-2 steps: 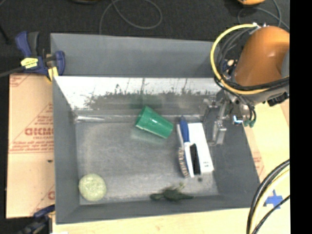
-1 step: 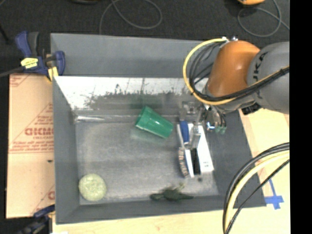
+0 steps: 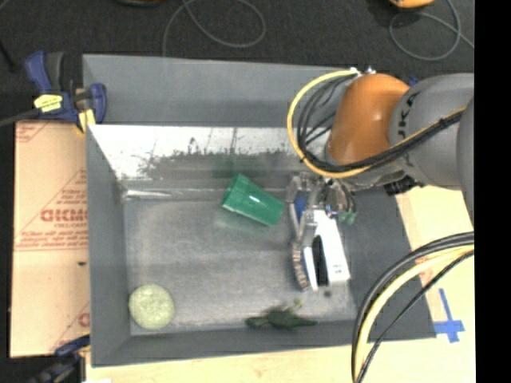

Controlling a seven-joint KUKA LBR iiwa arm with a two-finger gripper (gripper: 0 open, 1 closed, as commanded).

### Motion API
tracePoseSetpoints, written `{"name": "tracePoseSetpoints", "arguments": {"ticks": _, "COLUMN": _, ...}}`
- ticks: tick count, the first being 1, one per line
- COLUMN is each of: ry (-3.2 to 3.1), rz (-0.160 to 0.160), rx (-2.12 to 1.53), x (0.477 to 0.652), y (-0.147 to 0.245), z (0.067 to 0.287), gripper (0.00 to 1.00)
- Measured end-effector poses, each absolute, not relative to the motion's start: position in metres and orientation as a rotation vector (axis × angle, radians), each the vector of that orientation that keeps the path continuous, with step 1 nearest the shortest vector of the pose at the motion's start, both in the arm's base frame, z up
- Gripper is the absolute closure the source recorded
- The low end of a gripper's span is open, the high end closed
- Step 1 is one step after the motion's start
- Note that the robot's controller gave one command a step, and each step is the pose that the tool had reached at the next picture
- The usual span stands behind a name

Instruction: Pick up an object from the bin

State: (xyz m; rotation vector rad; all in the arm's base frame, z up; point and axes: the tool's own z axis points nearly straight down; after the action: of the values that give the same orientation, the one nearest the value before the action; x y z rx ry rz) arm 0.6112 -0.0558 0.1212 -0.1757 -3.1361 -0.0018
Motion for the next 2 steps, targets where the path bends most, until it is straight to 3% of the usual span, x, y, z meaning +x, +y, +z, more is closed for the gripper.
{"name": "tracePoseSetpoints", "arguments": {"ticks": 1, "ry": -3.149, "rz": -0.001, "rx": -0.029, "x": 0.633, "y": -0.005, "z": 0.115, "gripper": 0.0}}
{"name": "tracePoseSetpoints", "arguments": {"ticks": 2, "ry": -3.12, "rz": 0.0, "rx": -0.379, "x": 0.64, "y": -0.002, "z": 0.069, "gripper": 0.0}}
